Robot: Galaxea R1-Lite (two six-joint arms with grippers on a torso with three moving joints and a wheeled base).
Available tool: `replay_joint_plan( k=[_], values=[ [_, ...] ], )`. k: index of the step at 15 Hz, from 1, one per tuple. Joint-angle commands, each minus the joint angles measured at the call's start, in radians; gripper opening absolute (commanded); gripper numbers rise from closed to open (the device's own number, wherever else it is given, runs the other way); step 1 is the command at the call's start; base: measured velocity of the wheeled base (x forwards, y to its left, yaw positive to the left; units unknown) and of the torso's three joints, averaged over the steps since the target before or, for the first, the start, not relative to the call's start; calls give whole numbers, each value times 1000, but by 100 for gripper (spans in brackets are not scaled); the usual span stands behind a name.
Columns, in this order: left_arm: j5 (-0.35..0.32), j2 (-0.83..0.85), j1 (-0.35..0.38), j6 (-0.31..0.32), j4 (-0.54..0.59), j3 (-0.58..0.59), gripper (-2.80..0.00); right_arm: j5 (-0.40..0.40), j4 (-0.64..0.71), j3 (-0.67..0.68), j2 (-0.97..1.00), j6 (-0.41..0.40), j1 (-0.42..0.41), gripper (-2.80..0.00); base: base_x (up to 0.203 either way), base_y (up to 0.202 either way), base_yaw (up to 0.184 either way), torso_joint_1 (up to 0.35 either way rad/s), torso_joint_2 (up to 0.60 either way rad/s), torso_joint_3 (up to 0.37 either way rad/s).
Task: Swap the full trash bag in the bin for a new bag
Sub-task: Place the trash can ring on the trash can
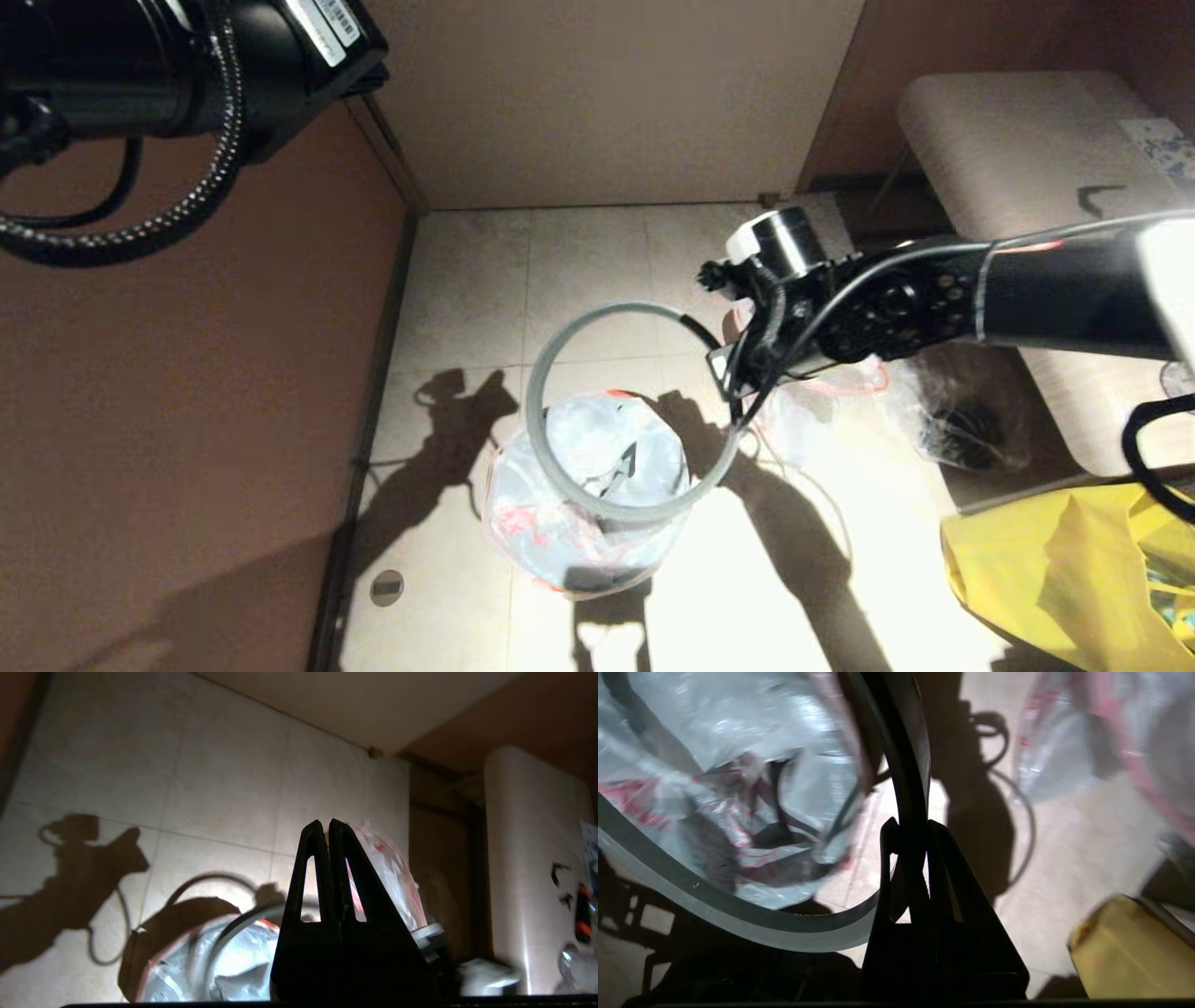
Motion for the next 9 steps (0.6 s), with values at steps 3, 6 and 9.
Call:
replay_joint_plan(
  k=[3, 6, 9],
  values=[
    [-89, -8, 61, -8, 4, -9, -280, 41, -81, -92, 242, -22, 88, -280, 0, 0, 0, 0, 0, 0],
    [-117, -9, 70, -9, 6, -6, -280, 52, -162, -92, 283, -37, 88, -280, 0, 0, 0, 0, 0, 0],
    [-117, -8, 70, -11, 6, -6, -280, 39, -179, -93, 299, -49, 82, -280, 0, 0, 0, 0, 0, 0]
  ],
)
